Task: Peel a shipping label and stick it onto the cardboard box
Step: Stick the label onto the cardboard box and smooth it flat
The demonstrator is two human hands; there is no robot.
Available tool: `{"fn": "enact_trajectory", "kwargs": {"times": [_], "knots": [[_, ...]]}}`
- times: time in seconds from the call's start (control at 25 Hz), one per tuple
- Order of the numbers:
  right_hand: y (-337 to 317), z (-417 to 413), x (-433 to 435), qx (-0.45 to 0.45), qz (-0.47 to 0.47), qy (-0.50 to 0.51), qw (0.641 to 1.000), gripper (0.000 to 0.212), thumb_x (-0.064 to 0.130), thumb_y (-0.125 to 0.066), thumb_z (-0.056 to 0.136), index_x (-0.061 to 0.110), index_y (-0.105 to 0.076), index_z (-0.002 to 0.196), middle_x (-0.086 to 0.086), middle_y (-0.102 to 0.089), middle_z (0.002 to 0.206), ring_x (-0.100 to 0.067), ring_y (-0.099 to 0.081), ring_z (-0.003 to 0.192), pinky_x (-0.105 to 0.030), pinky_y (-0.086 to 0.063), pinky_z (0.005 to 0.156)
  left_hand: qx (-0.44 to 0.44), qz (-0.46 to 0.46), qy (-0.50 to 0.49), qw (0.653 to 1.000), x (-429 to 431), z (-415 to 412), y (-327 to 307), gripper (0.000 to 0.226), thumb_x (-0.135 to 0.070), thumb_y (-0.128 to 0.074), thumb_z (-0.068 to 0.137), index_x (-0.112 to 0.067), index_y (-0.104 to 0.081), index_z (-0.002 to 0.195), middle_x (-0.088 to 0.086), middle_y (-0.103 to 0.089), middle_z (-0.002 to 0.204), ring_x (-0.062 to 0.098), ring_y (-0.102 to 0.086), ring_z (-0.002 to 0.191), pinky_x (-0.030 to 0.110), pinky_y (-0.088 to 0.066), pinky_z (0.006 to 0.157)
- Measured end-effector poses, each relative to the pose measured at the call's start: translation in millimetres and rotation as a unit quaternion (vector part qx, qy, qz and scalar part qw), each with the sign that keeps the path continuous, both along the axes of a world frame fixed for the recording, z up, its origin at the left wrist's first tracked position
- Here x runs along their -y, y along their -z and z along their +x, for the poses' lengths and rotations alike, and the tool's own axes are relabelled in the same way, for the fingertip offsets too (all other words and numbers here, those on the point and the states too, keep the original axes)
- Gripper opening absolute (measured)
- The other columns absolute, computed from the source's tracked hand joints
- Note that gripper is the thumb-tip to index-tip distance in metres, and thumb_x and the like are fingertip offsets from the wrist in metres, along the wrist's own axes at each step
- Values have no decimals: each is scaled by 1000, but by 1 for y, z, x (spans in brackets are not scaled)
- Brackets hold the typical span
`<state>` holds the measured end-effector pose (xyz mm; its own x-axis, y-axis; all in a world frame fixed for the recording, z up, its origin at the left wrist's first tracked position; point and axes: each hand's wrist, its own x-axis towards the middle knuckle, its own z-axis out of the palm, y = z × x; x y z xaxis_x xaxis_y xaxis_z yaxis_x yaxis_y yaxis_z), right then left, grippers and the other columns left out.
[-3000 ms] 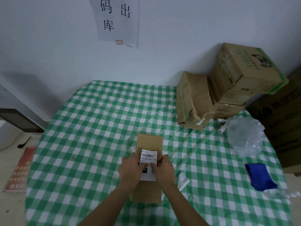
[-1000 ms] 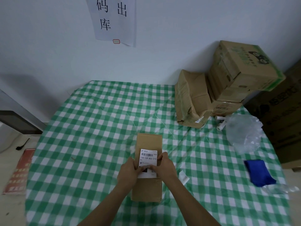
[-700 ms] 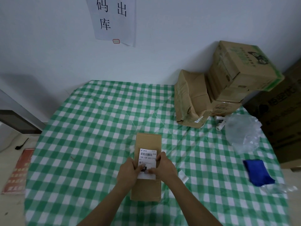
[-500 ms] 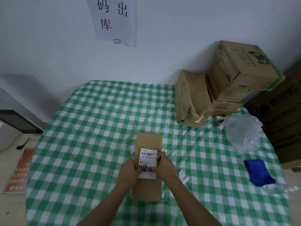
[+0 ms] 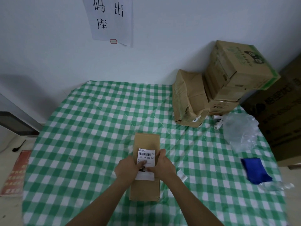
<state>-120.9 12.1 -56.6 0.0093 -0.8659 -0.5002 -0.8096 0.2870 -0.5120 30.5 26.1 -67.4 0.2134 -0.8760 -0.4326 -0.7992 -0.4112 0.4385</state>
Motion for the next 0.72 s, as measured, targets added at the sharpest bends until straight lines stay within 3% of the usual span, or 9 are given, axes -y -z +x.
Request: {"fn": "enact_trajectory", "kwargs": {"times": [0.2, 0.28, 0.44, 0.56, 0.72], "knots": [[2, 2, 5, -2, 1, 26, 1000, 70, 47, -78, 70, 15, -30, 110, -2, -63, 95, -21, -64, 82, -35, -50, 65, 67, 20, 27, 997, 11, -4, -6, 56, -75, -42, 83, -23, -46, 66, -6, -50, 63, 15, -57, 68, 26, -40, 57], [2, 2, 7, 3, 4, 42, 999, 68, 47, -77, 71, 15, -31, 109, 1, -60, 91, -19, -60, 78, -35, -49, 67, 82, 28, 30, 996, 15, -4, -7, 59, -78, -38, 82, -23, -52, 66, -7, -50, 60, 15, -60, 66, 25, -39, 54], [5, 3, 8, 5, 14, 58, 998, 68, 50, -77, 70, 17, -32, 109, 1, -63, 93, -20, -65, 84, -36, -51, 69, 91, 32, 30, 995, 20, -7, -11, 61, -77, -36, 84, -24, -45, 56, -7, -48, 56, 14, -59, 65, 25, -43, 61], [8, 4, 11, -1, 7, 69, 998, 61, 50, -73, 75, 16, -35, 109, 0, -65, 98, -20, -66, 88, -37, -53, 70, 116, 43, 31, 992, 26, -9, -14, 63, -79, -32, 84, -23, -43, 55, -5, -48, 56, 15, -58, 65, 26, -44, 65], [10, 5, 16, -17, -7, 74, 997, 48, 52, -66, 82, 18, -39, 102, 3, -59, 89, -16, -59, 78, -32, -46, 63, 116, 87, 18, 989, 34, -10, -8, 71, -83, -26, 81, -20, -49, 59, -1, -54, 61, 17, -60, 66, 27, -45, 64]]}}
